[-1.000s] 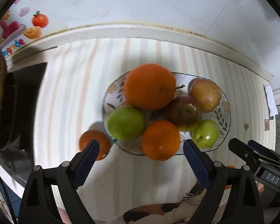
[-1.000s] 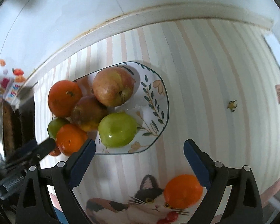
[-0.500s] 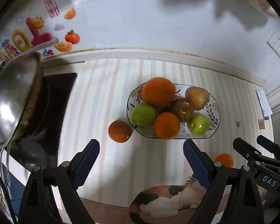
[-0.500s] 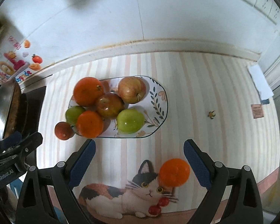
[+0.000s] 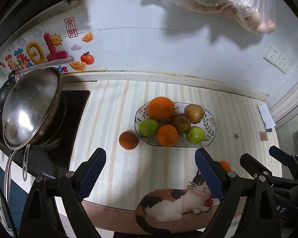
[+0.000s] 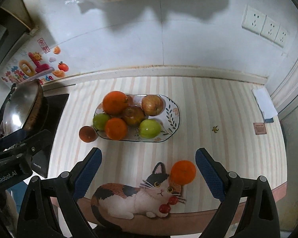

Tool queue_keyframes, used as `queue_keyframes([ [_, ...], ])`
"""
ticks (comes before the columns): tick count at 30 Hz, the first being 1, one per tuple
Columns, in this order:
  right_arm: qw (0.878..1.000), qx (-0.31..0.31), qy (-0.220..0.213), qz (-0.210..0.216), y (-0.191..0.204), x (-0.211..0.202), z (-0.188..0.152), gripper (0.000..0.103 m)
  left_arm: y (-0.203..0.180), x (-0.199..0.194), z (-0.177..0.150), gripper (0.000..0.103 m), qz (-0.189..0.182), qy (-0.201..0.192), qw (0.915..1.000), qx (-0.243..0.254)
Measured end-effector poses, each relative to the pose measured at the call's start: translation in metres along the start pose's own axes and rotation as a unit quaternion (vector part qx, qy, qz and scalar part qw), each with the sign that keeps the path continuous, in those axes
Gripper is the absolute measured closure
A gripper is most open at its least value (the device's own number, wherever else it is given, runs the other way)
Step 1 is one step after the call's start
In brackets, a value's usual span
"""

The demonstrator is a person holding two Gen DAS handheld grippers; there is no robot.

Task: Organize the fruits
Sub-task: 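Lift both tools away from the plate, then grasp the dark tangerine with the left tool while the right tool grasps the small orange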

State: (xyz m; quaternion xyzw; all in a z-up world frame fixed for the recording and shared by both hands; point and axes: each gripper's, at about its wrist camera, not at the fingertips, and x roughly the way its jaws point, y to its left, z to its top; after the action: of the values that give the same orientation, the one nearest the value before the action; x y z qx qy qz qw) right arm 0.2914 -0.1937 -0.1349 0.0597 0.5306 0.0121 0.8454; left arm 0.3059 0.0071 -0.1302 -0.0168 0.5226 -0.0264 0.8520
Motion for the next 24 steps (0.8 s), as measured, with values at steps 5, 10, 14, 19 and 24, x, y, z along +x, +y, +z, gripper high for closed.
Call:
queue_keyframes([
  [5, 1.000, 0.006, -0.003, 0.017, 0.004, -0.009, 0.000, 0.006, 0.002, -0.006, -0.002, 0.011, 0.000, -0.004, 1.0000, -0.007],
  [10, 0.998, 0.035, 0.013, 0.044, -0.006, 0.002, -0.002, 0.006, 0.007, 0.006, -0.002, 0.011, 0.002, 0.011, 0.9999, -0.011],
  [14, 0.995, 0.081, 0.034, 0.042, -0.036, 0.024, -0.002, 0.006, 0.016, 0.031, -0.002, 0.008, 0.015, 0.034, 0.9992, -0.015],
  [19, 0.988, 0.134, 0.079, 0.019, -0.082, 0.070, -0.004, 0.006, 0.031, 0.063, -0.004, 0.008, 0.025, 0.060, 0.9973, -0.034],
  [24, 0.974, 0.170, 0.146, 0.008, -0.115, 0.132, -0.023, 0.006, 0.052, 0.097, -0.007, 0.008, 0.044, 0.093, 0.9931, -0.056],
])
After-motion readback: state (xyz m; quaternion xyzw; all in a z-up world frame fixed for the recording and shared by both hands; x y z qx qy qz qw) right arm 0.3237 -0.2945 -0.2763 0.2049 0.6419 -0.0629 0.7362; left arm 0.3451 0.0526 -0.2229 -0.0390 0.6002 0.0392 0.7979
